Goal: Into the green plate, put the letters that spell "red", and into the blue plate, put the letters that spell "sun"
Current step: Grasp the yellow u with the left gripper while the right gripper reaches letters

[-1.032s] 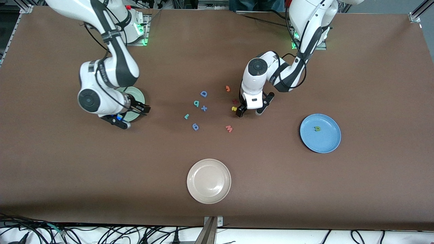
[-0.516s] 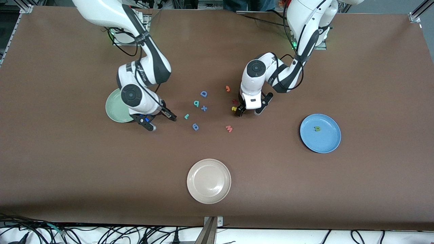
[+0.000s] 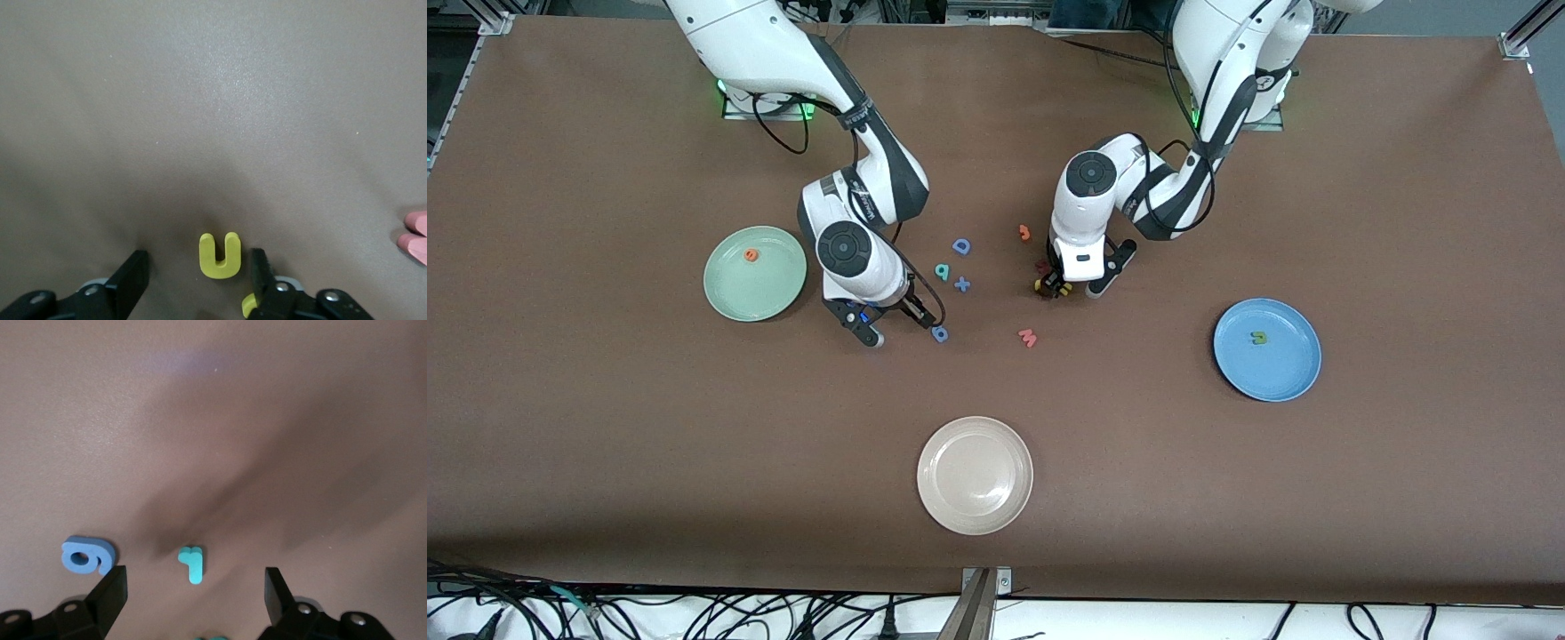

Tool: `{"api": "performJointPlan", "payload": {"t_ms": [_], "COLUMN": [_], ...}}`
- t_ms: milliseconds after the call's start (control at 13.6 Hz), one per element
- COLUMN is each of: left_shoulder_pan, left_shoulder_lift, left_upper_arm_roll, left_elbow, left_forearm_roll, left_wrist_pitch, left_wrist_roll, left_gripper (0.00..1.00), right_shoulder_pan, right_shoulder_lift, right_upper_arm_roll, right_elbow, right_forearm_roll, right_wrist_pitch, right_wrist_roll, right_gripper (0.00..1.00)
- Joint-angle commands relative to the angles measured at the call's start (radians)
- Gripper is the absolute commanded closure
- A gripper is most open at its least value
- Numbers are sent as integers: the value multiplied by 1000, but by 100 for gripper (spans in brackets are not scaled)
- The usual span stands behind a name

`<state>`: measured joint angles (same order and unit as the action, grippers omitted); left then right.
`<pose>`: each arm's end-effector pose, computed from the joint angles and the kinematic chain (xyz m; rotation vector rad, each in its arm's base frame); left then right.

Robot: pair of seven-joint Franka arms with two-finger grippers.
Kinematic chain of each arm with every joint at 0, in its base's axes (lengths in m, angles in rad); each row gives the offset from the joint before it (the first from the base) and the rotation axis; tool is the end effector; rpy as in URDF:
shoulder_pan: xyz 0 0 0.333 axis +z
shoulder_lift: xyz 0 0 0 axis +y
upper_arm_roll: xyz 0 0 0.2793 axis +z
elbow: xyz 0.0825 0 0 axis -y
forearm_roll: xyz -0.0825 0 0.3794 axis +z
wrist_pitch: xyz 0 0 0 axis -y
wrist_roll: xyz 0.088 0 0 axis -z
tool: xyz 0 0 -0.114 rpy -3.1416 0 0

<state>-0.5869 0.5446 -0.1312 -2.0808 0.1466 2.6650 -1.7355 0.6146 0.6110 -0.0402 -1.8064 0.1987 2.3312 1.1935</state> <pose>0.4229 -0.3785 0.1322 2.7831 1.3598 0.0290 0.5171 0.3406 0.1642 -2.9054 1.1538 0.2223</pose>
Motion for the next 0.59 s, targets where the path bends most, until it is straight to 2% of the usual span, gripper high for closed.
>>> {"api": "performJointPlan", "payload": {"t_ms": [0,74,147,369,516], "left_shoulder_pan": [-10,-10,-8,-7,-4], "left_shoulder_lift": [18,18,20,26,26], "left_upper_arm_roll": [8,8,8,10,12], "left_elbow": [13,13,13,13,15], "left_forearm_roll": [34,34,34,34,36], "left_wrist_pitch": [-2,-4,-4,-8,-10], "left_wrist_roll": [24,39,68,99,105], "left_gripper": [69,77,81,84,84], "right_shoulder_pan": [19,25,27,27,25], "right_shoulder_lift": [35,38,41,42,42], "right_upper_arm_roll": [-7,-7,-7,-9,-7], "right_elbow": [24,22,22,22,21], "right_forearm_roll": [15,15,15,15,15], "right_wrist_pitch": [33,33,33,30,28], "right_wrist_roll": [29,29,29,29,29], "right_gripper": [8,8,10,22,24]}}
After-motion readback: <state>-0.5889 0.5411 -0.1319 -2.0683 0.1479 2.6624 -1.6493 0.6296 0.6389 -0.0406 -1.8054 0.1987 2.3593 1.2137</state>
